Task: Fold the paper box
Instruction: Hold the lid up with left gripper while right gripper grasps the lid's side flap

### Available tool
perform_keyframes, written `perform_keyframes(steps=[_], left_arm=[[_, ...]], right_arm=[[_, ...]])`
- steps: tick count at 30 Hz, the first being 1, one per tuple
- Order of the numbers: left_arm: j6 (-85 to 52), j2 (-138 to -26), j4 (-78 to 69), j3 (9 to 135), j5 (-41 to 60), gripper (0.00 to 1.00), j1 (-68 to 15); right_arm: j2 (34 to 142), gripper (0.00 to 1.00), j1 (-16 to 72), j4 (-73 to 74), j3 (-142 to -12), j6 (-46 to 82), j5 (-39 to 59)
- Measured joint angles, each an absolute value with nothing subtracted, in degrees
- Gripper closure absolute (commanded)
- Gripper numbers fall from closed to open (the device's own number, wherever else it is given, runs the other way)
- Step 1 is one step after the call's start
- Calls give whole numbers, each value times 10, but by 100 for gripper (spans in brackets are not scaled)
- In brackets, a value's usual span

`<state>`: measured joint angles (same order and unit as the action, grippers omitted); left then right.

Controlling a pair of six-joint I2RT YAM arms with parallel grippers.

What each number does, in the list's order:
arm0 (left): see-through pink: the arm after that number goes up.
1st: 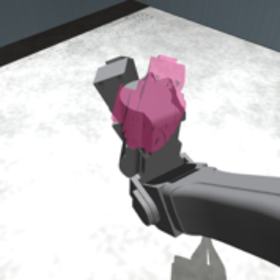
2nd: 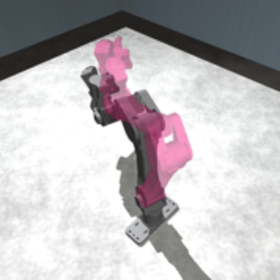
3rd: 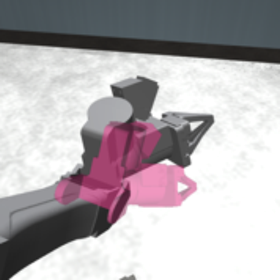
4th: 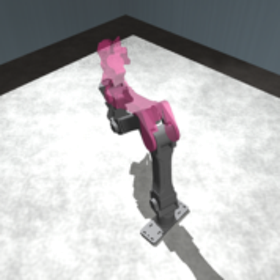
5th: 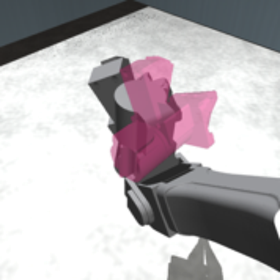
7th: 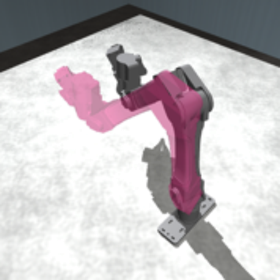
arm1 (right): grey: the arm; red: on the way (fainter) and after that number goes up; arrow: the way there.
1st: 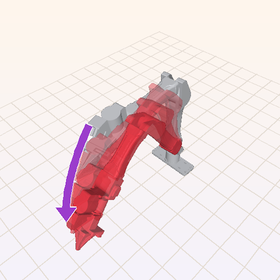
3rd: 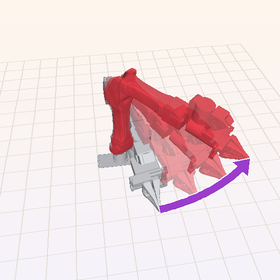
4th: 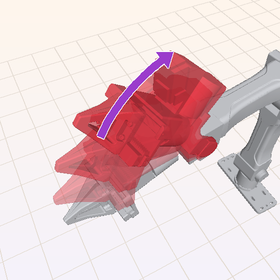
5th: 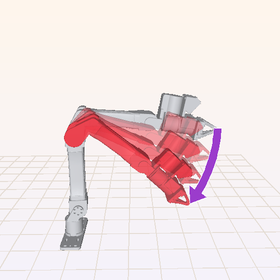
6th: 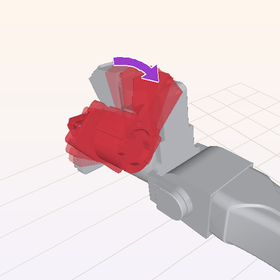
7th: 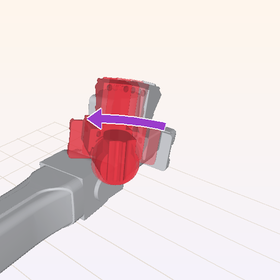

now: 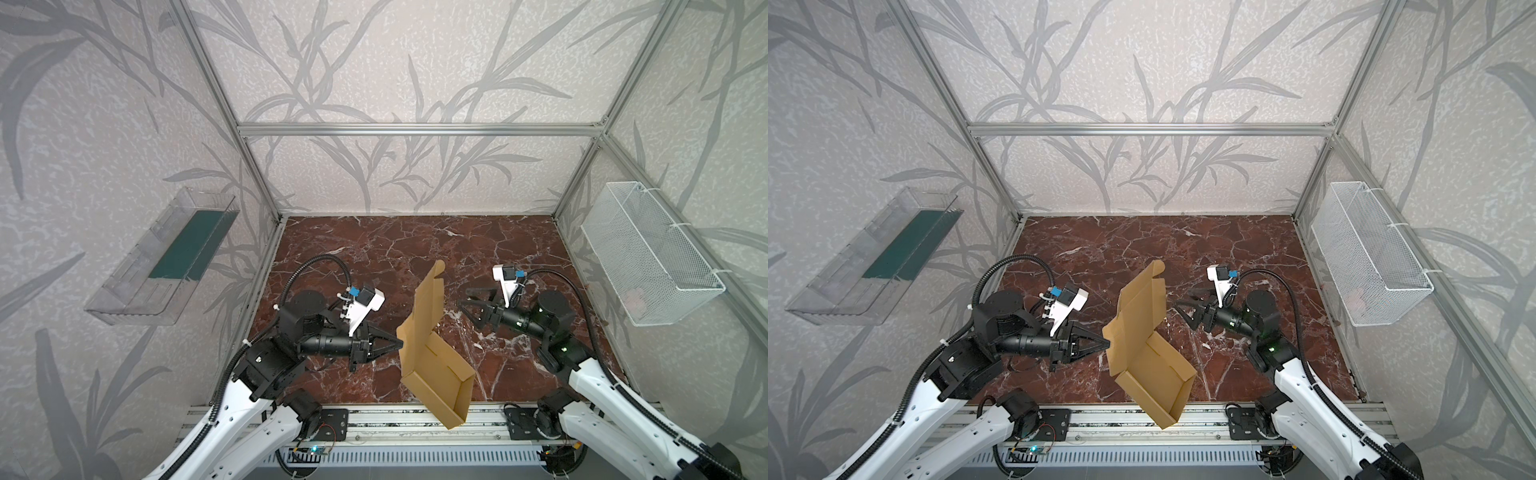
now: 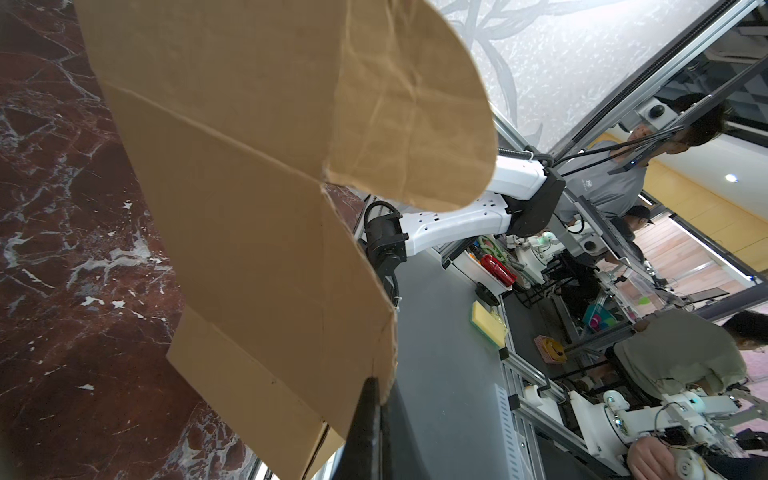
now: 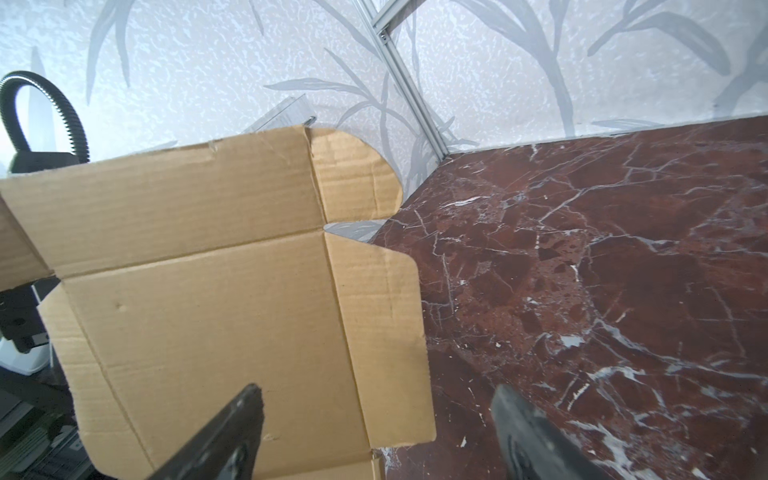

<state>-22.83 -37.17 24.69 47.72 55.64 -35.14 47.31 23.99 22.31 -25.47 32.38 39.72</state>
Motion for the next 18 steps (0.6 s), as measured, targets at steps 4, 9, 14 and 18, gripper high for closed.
perform_keyframes(steps=[4, 9, 14, 18], left_arm=[[-241, -372, 248, 479, 568, 100, -351], [-259, -368, 243, 479, 579, 100, -351], [-282, -362, 217, 479, 587, 100, -351], [-295, -360, 202, 479, 591, 100, -351]], right_arm=[[514, 15, 240, 264, -252, 342, 417], [554, 14, 240, 319, -252, 359, 432], [618, 15, 240, 405, -252, 399, 457], [674, 16, 244, 495, -252, 441, 485]])
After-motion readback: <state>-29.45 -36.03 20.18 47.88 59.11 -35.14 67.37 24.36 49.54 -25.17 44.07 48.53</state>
